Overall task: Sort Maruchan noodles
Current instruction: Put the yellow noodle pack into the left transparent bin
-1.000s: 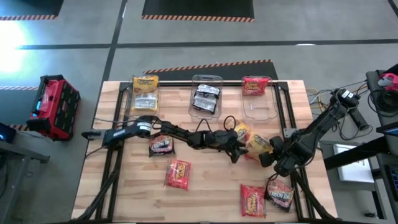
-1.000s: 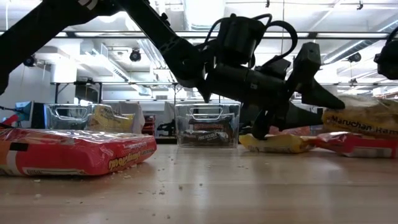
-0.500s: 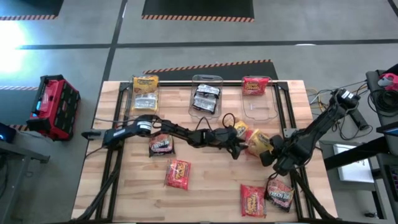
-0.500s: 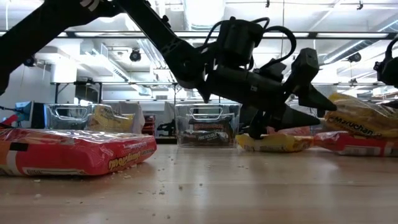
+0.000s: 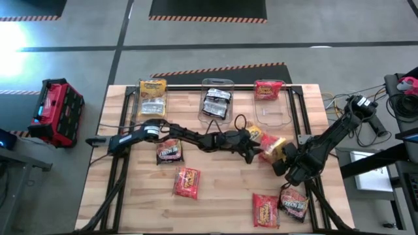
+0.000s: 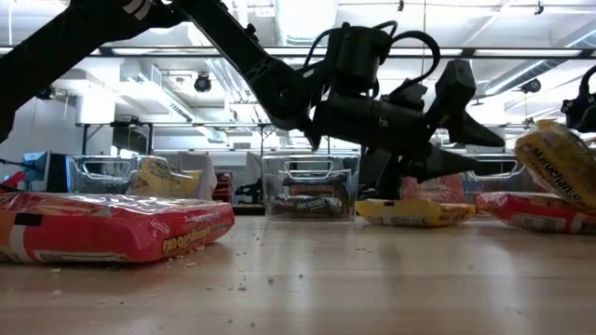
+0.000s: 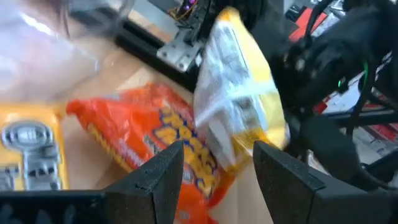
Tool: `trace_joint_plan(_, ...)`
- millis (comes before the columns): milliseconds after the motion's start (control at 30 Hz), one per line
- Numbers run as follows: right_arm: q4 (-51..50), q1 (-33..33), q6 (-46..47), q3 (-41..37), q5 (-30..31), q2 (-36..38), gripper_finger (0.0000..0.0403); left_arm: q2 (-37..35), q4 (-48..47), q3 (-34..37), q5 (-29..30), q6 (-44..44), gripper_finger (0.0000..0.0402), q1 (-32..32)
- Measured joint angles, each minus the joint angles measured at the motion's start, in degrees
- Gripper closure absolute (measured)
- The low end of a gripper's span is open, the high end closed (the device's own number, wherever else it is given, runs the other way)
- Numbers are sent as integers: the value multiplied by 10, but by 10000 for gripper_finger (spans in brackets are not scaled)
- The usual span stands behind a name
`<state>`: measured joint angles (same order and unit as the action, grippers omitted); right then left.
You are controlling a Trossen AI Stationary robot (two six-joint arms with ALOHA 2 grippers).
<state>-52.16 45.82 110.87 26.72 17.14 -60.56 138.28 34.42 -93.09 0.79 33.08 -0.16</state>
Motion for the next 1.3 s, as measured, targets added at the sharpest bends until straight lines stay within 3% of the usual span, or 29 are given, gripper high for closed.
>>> trace_joint_plan(467,2,0,-15,0,-7,-3,182,0,-144,-93,-8,-57,225,0)
trace_joint_plan(767,4,0,-33,0,-8,-3,182,0,-71,-91,-86,-56,225,2)
trace_joint_plan(1300,10,0,-80,0,-7,-3,182,20,-68,-94,-65,-26,225,1)
